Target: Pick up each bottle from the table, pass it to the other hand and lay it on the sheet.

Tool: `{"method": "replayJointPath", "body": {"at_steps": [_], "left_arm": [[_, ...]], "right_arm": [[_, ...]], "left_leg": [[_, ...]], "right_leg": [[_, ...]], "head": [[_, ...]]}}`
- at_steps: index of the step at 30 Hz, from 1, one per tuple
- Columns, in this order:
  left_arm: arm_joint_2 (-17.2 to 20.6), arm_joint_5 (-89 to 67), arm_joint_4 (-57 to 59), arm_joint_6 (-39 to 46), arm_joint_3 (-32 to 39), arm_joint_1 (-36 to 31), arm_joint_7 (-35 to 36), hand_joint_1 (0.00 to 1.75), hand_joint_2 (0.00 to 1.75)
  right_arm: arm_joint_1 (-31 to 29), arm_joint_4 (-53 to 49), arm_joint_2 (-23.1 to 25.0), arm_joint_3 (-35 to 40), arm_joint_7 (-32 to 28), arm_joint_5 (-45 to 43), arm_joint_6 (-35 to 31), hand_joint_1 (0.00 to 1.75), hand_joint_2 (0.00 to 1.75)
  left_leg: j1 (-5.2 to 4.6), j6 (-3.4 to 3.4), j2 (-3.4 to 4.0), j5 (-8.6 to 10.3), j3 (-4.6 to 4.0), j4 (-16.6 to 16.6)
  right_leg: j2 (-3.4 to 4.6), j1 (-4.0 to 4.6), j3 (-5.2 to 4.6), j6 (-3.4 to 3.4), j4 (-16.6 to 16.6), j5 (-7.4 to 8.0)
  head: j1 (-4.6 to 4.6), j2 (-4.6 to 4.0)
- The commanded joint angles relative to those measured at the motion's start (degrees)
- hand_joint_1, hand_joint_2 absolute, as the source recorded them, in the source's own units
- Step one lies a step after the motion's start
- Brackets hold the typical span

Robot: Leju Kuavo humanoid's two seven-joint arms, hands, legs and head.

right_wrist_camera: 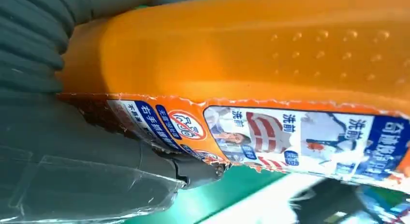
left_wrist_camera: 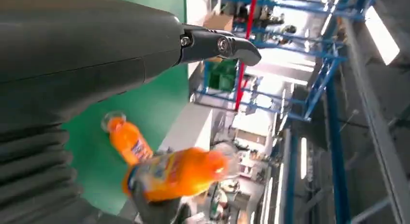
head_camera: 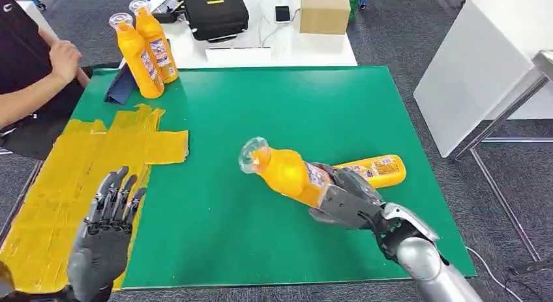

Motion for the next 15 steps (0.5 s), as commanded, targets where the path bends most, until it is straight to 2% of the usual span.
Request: {"method": "replayJointPath", "body": {"at_steps": [1,5,15], "left_arm": [[0.15,-4.08,5.49,6.29,-6.58,-7.35,0.62,0.00,1.75],[0.05,-3.87,6.04,7.25,-6.38,-8.17,0.92,0.00,1.75],[-0.26,-3.52,11.23,11.37,-6.15,-13.01,1.54,0.00,1.75]], "right_arm": [[-9.96,9.97,8.78,7.54,2.41,-6.97,-0.50,1.75,1.75],[-10.41,11.26,9.00,8.08,2.35,-9.17,0.10,1.75,1.75],[-17.22,17.53,9.99,18.66,3.27,-14.88,2.59,1.75,1.75]], "left_leg": [[0.02,-0.04,0.16,0.01,0.14,-0.04],[0.01,-0.06,0.09,0.05,0.13,-0.05],[0.00,-0.05,0.06,0.05,0.09,-0.05]], "right_leg": [[0.17,0.03,0.10,-0.11,-0.06,0.06],[0.13,0.01,0.12,-0.10,-0.05,0.08],[0.05,0.01,0.12,-0.09,-0.03,0.06]], "head": [[-0.02,0.00],[-0.04,0.00],[-0.04,0.00]]}}
